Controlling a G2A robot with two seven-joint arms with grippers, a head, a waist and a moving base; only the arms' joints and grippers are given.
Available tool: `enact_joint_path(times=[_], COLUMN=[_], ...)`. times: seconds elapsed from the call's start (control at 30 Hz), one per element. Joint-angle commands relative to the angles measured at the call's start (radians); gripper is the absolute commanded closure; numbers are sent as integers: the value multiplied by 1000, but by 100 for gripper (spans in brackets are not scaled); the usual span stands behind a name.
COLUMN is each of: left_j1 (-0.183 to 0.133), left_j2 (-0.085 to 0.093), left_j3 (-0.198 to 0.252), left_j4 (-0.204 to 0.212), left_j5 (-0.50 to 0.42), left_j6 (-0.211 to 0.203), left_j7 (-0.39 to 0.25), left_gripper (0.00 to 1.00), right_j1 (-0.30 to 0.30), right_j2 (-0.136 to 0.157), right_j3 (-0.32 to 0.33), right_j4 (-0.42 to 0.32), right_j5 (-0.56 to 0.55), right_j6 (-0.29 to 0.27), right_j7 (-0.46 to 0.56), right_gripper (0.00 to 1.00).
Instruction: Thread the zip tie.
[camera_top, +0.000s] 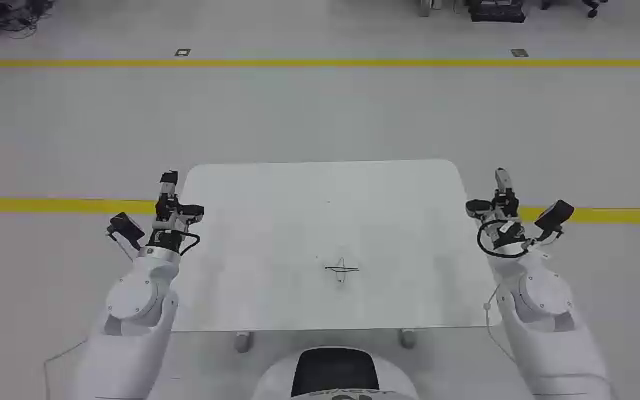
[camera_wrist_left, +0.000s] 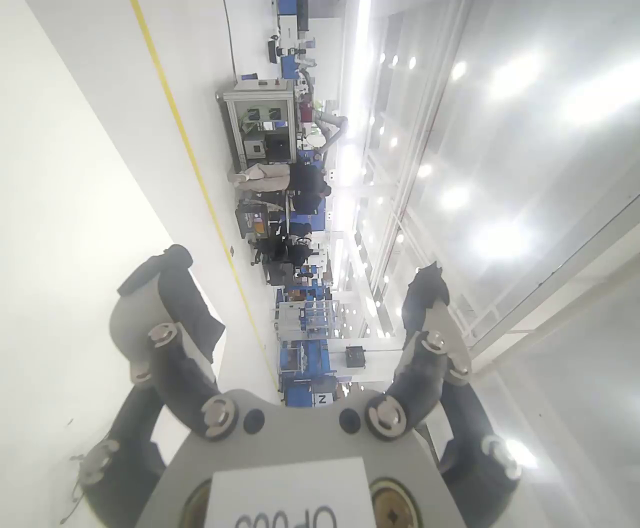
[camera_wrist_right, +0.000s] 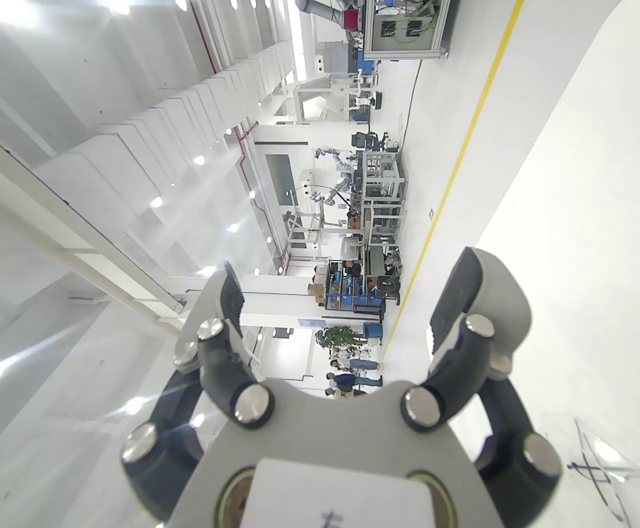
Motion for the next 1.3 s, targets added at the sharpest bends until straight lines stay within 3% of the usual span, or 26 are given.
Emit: enact_joint_path(times=[0.0,0.13,0.2,0.3,0.37,0.8,0.97,1.13,1.2,1.27], left_j1=[0,0,0,0,0,0,0,0,0,0], left_j2=[0,0,0,0,0,0,0,0,0,0], left_j3=[0,0,0,0,0,0,0,0,0,0], left_j4=[0,0,0,0,0,0,0,0,0,0], left_j5=[0,0,0,0,0,0,0,0,0,0], left_j6=[0,0,0,0,0,0,0,0,0,0], left_j7=[0,0,0,0,0,0,0,0,0,0], left_gripper=[0,0,0,0,0,0,0,0,0,0], right_j1=[1,3,2,3,3,13,85,164,189,199], right_j2=[3,14,19,22,23,25,40,51,56,59], right_j3=[1,-6,-22,-42,-47,-43,-51,-101,-137,-152], right_j4=[5,7,5,17,17,8,11,38,51,47], right_j5=[-82,-296,-428,-507,-527,-562,-687,-803,-871,-898], right_j6=[-15,-47,-94,-148,-194,-208,-224,-276,-323,-323], right_j7=[44,121,164,200,220,233,426,607,682,711], right_gripper=[0,0,0,0,0,0,0,0,0,0])
